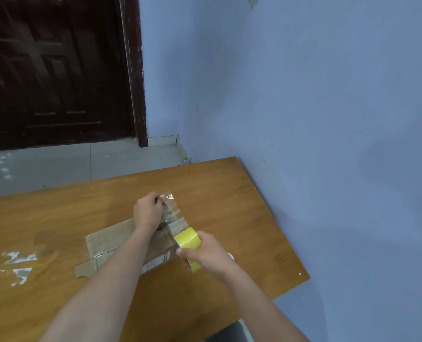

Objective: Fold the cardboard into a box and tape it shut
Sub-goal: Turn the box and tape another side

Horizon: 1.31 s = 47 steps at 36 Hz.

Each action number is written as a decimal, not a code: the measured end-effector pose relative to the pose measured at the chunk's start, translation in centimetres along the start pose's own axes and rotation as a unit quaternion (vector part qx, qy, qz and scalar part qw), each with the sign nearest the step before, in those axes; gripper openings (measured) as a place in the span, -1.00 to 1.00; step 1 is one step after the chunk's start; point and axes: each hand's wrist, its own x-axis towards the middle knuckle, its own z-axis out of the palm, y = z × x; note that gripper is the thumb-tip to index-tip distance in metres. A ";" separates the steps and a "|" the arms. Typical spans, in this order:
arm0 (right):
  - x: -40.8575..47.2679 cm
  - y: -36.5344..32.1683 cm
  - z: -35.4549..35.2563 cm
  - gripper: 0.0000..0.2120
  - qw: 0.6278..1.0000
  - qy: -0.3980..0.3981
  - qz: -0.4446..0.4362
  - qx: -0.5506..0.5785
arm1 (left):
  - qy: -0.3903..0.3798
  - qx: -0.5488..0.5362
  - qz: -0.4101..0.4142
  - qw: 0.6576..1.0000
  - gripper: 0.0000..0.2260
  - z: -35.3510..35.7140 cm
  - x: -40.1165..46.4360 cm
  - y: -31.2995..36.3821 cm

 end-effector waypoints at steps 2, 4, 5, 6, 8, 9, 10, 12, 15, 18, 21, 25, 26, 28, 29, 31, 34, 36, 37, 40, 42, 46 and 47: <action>0.1 -0.1 -0.1 -0.81 1.000 -0.008 0.003 0.021 | 0.001 0.001 -0.004 1.000 -0.74 0.0 -0.1 0.0; 0.2 -0.1 -0.3 -0.76 1.000 -0.007 0.009 0.028 | 0.002 0.003 -0.005 1.000 -0.74 0.0 -0.1 0.1; 0.2 -0.1 -0.3 -0.74 0.999 -0.008 0.013 0.031 | 0.003 0.004 -0.006 1.000 -0.74 0.0 -0.1 0.1; 0.1 0.0 -0.4 -0.71 0.999 -0.010 0.020 0.033 | 0.004 0.003 -0.009 1.000 -0.74 0.1 -0.1 0.1; 0.0 0.3 -0.4 -0.67 0.999 -0.014 0.033 0.033 | 0.004 0.003 -0.014 1.000 -0.74 0.1 -0.1 0.1; -0.2 0.5 -0.5 -0.67 0.999 -0.015 0.035 0.033 | 0.002 0.009 -0.010 1.000 -0.74 0.0 -0.1 0.1; -0.3 0.7 -0.7 -0.67 0.999 -0.015 0.034 0.034 | -0.003 0.016 -0.005 1.000 -0.73 0.0 -0.1 0.1; -0.4 0.9 -1.1 -0.68 0.999 -0.016 0.025 0.045 | -0.011 0.021 0.005 1.000 -0.73 -0.1 -0.1 0.1; -0.4 0.9 -1.5 -0.73 0.998 -0.024 0.021 0.059 | -0.014 0.022 0.014 1.000 -0.74 -0.3 -0.3 0.1; -0.2 1.1 -1.4 -0.74 0.998 -0.028 0.033 0.052 | -0.016 0.034 0.016 0.999 -0.75 -0.3 -0.4 0.1; 0.0 1.6 -0.9 -0.68 0.997 -0.029 0.040 0.054 | -0.016 0.038 0.015 0.999 -0.76 -0.1 -0.4 0.2; 0.4 2.0 -0.6 -0.78 0.997 -0.029 0.037 0.062 | -0.011 0.038 0.009 0.999 -0.75 -0.2 -0.3 0.3; 0.5 2.1 -0.6 -0.78 0.997 -0.030 0.036 0.060 | -0.011 0.039 0.009 0.999 -0.75 -0.2 -0.2 0.3; 0.6 2.3 -0.6 -0.77 0.997 -0.031 0.038 0.056 | -0.011 0.038 0.008 0.999 -0.75 -0.2 -0.2 0.3; 0.6 2.4 -0.6 -0.75 0.997 -0.031 0.039 0.052 | -0.010 0.039 0.008 0.999 -0.74 -0.1 -0.2 0.2; 0.7 2.5 -0.5 -0.69 0.998 -0.029 0.038 0.043 | -0.009 0.042 0.008 0.999 -0.74 -0.1 -0.2 0.2; 0.7 2.7 -0.4 -0.65 0.998 -0.022 0.040 0.038 | -0.006 0.039 0.004 0.999 -0.72 -0.2 -0.2 0.2; 0.8 2.8 -0.4 -0.66 0.998 -0.020 0.041 0.037 | -0.003 0.035 0.002 0.999 -0.72 -0.2 -0.2 0.2; 0.9 2.8 -0.4 -0.67 0.998 -0.020 0.041 0.038 | -0.002 0.035 0.003 0.999 -0.72 -0.2 -0.2 0.2; 0.9 2.8 -0.5 -0.69 0.998 -0.025 0.038 0.043 | -0.002 0.038 0.002 0.999 -0.73 -0.1 -0.2 0.2; 0.9 2.8 -0.6 -0.70 0.998 -0.026 0.035 0.041 | -0.003 0.037 -0.001 0.999 -0.73 -0.1 -0.2 0.2; 1.0 2.9 -0.5 -0.69 0.998 -0.021 0.041 0.033 | -0.005 0.037 0.003 0.999 -0.75 -0.2 -0.3 0.3; 1.0 3.0 -0.5 -0.70 0.998 -0.019 0.043 0.030 | -0.005 0.037 0.004 0.999 -0.75 -0.2 -0.2 0.3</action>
